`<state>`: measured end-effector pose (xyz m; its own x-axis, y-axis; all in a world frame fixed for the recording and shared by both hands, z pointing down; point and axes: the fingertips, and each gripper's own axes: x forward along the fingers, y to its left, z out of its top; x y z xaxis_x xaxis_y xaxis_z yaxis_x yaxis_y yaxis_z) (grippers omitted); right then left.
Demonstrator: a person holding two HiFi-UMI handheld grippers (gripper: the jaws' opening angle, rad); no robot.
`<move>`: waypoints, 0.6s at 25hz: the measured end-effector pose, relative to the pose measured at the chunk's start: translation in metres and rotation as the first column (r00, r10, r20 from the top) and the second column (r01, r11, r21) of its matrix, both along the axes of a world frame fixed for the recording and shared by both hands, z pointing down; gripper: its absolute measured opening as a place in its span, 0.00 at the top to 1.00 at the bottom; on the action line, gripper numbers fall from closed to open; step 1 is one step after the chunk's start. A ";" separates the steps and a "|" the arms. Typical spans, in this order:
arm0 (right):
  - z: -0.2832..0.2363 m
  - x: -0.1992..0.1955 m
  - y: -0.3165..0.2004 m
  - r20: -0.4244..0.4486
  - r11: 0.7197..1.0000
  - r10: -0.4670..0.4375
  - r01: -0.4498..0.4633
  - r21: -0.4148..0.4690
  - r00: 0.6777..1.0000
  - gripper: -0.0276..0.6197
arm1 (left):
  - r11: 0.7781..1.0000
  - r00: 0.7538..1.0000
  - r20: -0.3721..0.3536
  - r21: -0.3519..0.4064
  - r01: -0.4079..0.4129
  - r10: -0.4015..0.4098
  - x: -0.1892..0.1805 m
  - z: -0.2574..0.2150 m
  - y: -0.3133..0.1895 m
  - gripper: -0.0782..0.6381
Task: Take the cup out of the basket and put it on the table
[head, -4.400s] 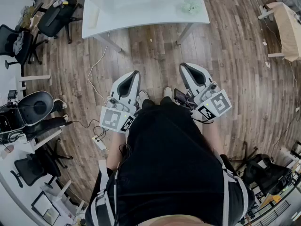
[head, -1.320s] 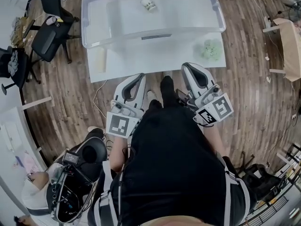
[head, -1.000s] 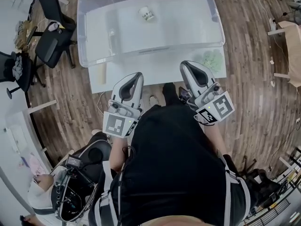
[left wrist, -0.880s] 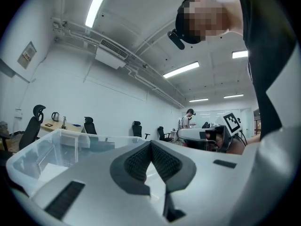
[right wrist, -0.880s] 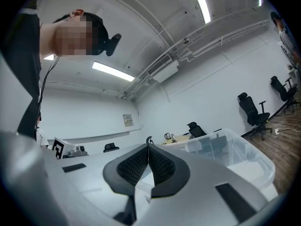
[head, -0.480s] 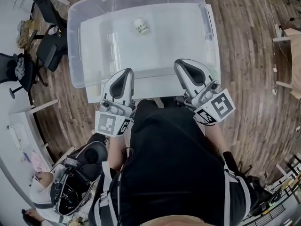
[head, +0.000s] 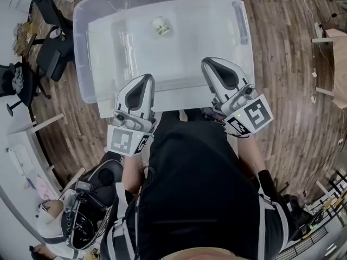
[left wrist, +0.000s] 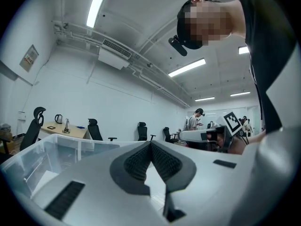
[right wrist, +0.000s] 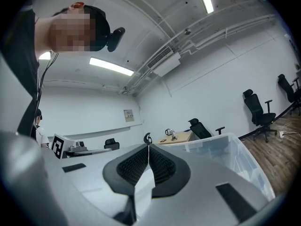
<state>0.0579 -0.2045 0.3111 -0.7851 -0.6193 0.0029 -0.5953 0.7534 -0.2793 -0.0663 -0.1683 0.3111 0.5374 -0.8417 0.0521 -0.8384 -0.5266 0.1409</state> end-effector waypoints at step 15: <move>0.053 -0.082 -0.071 -0.324 0.995 -0.077 0.051 -0.090 0.943 0.76 | 0.996 0.996 0.000 0.027 -0.085 0.085 -0.046 -0.001 -0.021 0.87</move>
<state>-0.0236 -0.2753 0.3642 -0.7705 -0.5552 0.3131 -0.6152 0.7763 -0.1375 -0.1127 -0.1889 0.3098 0.6072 -0.7940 0.0297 -0.7903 -0.5996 0.1263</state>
